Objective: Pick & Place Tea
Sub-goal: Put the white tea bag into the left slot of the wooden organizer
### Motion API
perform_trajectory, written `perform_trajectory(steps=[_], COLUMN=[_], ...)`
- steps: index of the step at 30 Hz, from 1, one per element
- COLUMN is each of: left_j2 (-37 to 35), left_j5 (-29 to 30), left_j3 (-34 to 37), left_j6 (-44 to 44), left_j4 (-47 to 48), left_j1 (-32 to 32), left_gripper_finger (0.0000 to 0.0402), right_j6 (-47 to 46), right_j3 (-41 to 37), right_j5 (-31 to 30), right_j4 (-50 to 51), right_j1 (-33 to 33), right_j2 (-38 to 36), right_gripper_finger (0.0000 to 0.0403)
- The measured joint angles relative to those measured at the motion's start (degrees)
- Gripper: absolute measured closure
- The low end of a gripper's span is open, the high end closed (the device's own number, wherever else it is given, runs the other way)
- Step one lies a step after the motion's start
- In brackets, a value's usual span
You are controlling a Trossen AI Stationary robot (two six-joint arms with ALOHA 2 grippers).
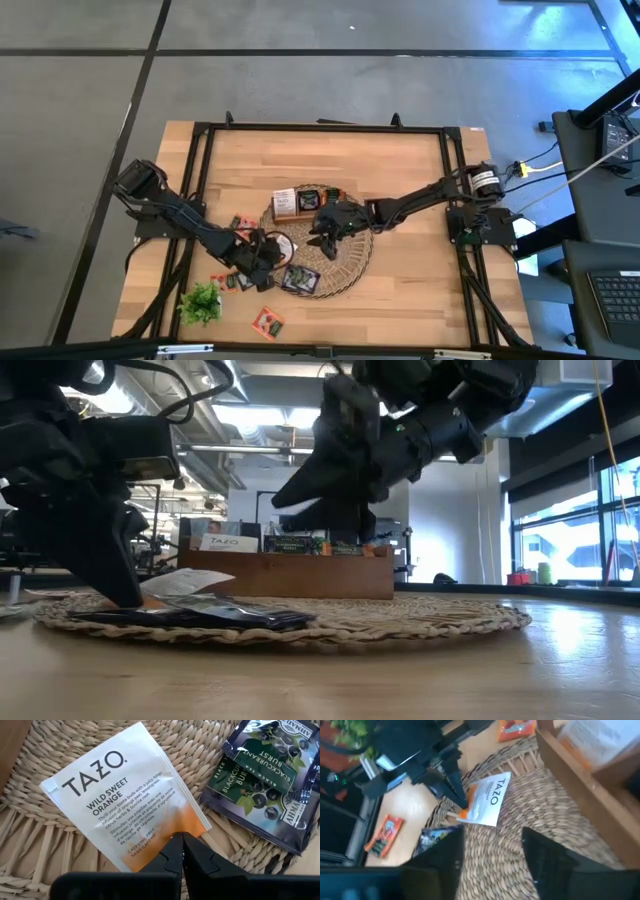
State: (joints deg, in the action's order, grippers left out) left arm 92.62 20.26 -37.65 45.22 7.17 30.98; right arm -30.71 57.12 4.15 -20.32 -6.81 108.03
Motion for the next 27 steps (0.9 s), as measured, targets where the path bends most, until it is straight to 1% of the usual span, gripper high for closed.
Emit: perform_trajectory(steps=[3,6,8,10,13,20,22,27], left_j2=[0.02,0.07,0.07,0.07,0.11,0.13,0.13,0.15], left_j5=[-0.02,-0.03,-0.03,-0.05,-0.07,-0.02,0.04,0.1], left_j3=[0.0,0.04,0.04,0.04,0.07,0.09,0.09,0.11], left_j6=[-0.34,-0.36,-0.37,-0.49,-0.53,-0.53,-0.55,-0.55], left_j4=[-0.3,-0.27,-0.27,-0.25,-0.22,-0.16,-0.16,-0.16], left_j1=[0.01,0.01,0.01,0.01,0.03,0.03,0.05,0.05], left_gripper_finger=[0.04,0.04,0.04,0.04,0.04,0.04,0.04,0.04], right_j6=[-3.85,-5.19,-5.25,-5.22,-6.57,-7.58,-8.6,-9.59], right_j3=[-0.02,-0.02,0.0,0.16,1.77,8.18,8.74,8.81], right_j5=[0.58,3.05,4.23,3.81,1.17,-3.96,-4.48,-4.57], right_j4=[-2.53,-7.93,-11.25,-12.59,-9.2,6.02,7.6,6.71], right_j1=[0.0,-0.14,-0.75,-1.53,-2.21,-2.08,-2.08,-2.22], right_j2=[1.72,2.86,3.17,3.32,3.37,3.37,3.37,4.02], right_gripper_finger=[0.0159,0.0115,0.0096,0.0087,0.0085,0.0104,0.0112,0.0134])
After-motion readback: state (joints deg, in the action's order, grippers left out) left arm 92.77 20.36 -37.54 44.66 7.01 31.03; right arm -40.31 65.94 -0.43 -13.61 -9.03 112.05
